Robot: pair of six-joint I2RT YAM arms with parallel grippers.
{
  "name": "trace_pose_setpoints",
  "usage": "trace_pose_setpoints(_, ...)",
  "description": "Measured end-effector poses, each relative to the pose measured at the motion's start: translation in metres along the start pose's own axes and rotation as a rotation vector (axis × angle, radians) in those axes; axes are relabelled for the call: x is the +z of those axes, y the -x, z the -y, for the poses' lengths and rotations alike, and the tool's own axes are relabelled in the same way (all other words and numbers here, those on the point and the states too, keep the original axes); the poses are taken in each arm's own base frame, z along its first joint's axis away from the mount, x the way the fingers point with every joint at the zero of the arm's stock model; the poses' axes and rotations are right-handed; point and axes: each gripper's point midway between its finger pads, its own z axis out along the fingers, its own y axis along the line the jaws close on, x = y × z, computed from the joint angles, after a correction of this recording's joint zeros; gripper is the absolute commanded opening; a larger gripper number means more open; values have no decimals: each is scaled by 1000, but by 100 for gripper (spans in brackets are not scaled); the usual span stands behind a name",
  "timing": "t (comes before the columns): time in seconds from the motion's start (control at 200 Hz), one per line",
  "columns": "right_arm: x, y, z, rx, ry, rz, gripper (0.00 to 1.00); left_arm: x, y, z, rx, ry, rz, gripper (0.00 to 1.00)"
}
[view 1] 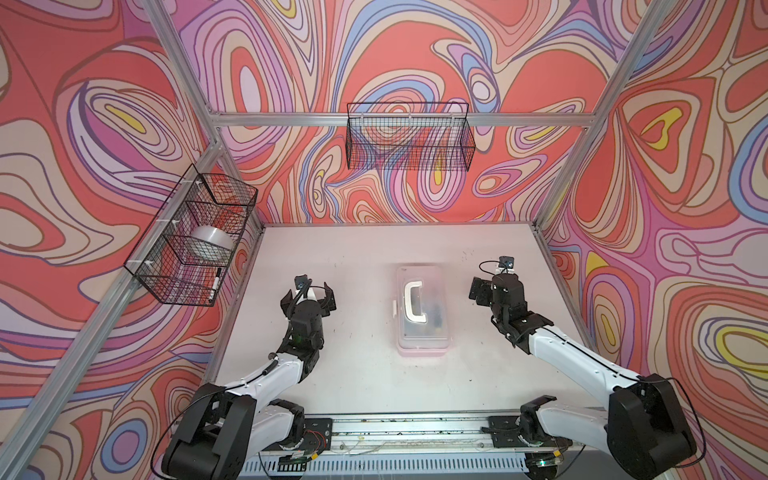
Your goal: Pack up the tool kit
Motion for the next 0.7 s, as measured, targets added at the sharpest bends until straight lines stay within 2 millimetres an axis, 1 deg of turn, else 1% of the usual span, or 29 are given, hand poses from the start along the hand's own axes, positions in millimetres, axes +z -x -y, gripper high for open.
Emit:
trace_pose_setpoints(0.065,1,4,-3,-3,12,20,98,7,0,-10,8,30,-9,100)
trace_pose_setpoints(0.17,7,3,-6,-16,17,26,98,21,-2,-19,42,68,-45,100)
trace_pose_setpoints(0.27,15,-5,-7,-31,13,6,98,24,-5,-22,63,66,-68,100)
trace_pose_setpoints(0.365,17,-9,-6,-47,8,1,98,27,-17,-25,107,72,-105,100)
trace_pose_setpoints(0.436,19,-7,-7,-62,8,10,98,29,-30,-29,139,83,-138,100)
trace_pose_setpoints(0.546,27,-11,-6,-96,-11,11,98,31,-49,-45,86,77,-134,100)
trace_pose_setpoints(0.601,34,-15,-4,-120,-30,7,98,35,-64,-54,56,74,-144,100)
trace_pose_setpoints(0.626,36,-16,-2,-129,-39,7,98,36,-74,-58,48,75,-164,100)
trace_pose_setpoints(0.676,42,-18,3,-146,-62,9,98,37,-89,-58,40,59,-194,100)
trace_pose_setpoints(0.701,45,-18,6,-152,-75,12,98,38,-94,-57,40,49,-202,100)
